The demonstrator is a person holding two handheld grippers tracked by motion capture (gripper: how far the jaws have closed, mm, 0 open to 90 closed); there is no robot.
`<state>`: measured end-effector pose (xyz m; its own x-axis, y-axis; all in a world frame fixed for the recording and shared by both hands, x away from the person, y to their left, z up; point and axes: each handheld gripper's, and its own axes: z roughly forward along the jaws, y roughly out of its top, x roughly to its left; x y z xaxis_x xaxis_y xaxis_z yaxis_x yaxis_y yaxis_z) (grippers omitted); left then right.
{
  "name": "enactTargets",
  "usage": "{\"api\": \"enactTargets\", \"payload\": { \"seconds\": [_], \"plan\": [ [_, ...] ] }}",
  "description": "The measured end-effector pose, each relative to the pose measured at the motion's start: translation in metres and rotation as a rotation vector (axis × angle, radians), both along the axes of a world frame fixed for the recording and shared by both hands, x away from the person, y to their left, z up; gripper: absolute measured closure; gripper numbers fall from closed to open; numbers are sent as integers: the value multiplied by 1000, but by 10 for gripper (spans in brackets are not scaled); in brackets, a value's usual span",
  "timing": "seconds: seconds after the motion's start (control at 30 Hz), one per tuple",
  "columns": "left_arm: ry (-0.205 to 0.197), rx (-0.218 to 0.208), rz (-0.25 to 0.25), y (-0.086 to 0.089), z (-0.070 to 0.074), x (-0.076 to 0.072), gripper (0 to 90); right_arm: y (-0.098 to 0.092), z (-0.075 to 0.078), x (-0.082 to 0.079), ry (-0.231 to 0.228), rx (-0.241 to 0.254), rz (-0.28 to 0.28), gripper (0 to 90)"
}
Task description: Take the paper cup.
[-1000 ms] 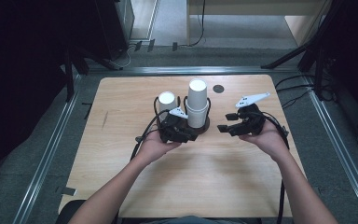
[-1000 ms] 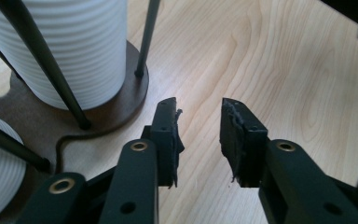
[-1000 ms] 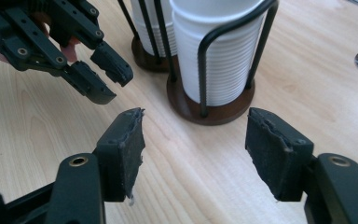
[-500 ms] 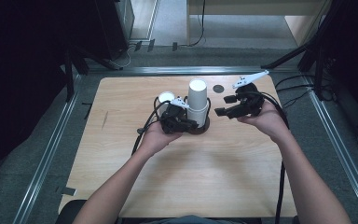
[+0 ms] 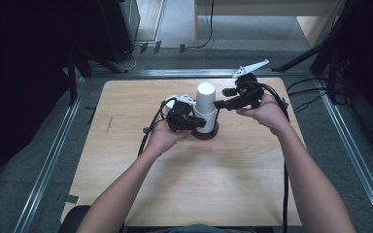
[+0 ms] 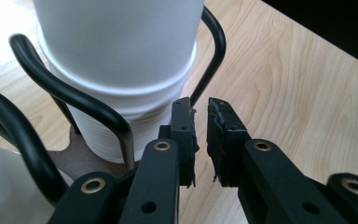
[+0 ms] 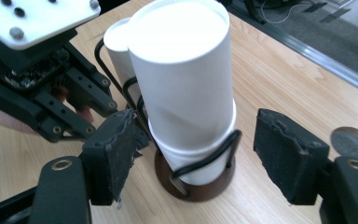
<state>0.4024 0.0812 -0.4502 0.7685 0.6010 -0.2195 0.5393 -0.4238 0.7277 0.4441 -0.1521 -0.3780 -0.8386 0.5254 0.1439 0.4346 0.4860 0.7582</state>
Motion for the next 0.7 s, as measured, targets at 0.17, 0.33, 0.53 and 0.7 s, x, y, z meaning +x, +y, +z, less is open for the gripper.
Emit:
{"api": "enactTargets", "payload": {
  "seconds": [0.17,0.33,0.53,0.7],
  "plan": [
    [5,-4,14,3,-1,3,805,10,3,3,-7,9,4,258],
    [8,-1,24,4,-3,5,804,24,6,8,-10,-13,11,234],
    [-4,4,26,2,-3,5,799,35,7,14,-14,-34,20,233],
    [-7,5,24,2,-2,5,795,48,5,18,-27,-59,27,227]
  ]
}}
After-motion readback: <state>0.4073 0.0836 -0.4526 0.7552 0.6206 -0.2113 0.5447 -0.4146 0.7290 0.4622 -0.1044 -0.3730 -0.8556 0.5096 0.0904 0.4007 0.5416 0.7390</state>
